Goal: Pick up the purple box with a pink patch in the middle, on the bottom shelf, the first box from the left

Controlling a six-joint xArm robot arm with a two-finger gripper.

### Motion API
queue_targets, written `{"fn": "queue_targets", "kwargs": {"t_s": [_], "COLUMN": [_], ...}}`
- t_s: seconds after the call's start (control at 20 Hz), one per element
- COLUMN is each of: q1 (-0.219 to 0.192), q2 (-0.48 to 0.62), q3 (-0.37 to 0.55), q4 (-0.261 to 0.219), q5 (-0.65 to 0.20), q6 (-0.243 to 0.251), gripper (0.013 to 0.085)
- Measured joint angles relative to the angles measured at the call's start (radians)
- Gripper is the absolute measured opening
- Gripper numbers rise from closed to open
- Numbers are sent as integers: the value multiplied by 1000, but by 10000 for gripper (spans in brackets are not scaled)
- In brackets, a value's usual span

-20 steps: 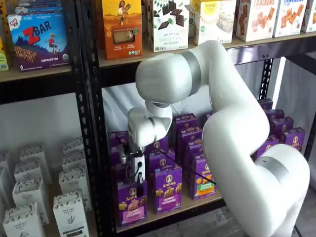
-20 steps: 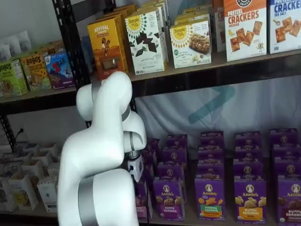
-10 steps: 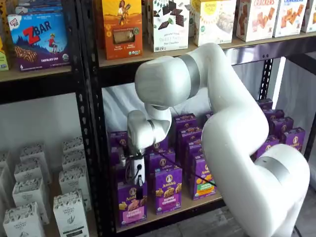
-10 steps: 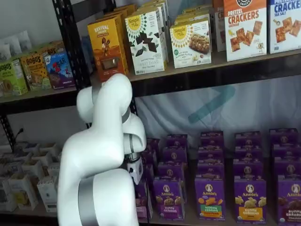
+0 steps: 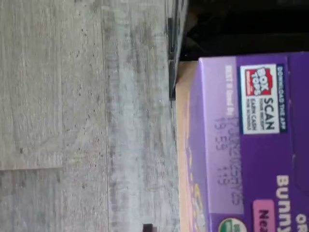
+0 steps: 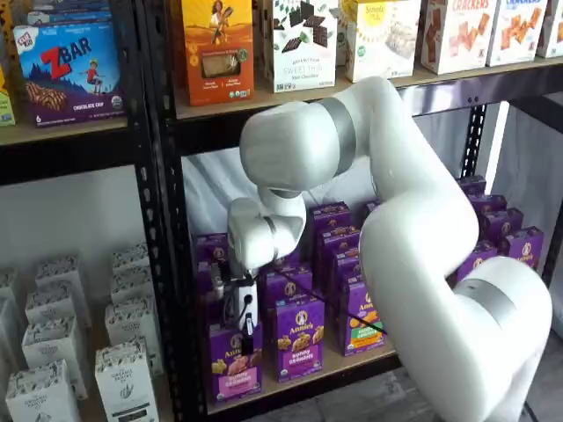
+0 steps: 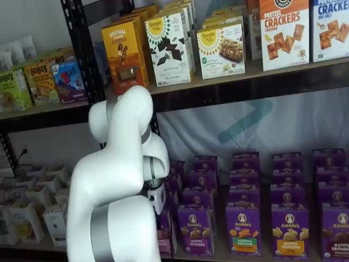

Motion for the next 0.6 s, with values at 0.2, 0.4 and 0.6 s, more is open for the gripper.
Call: {"fn": "queue_targets", "kwargs": {"t_s": [0.2, 0.4, 0.6], "q1": [0, -1, 1], "q2": [1, 3, 4], "q3": [-1, -8, -10], "q4": [1, 11, 5], "q5": [-6, 3, 7], "q6": [-2, -10, -3], "gripper": [650, 570, 490]}}
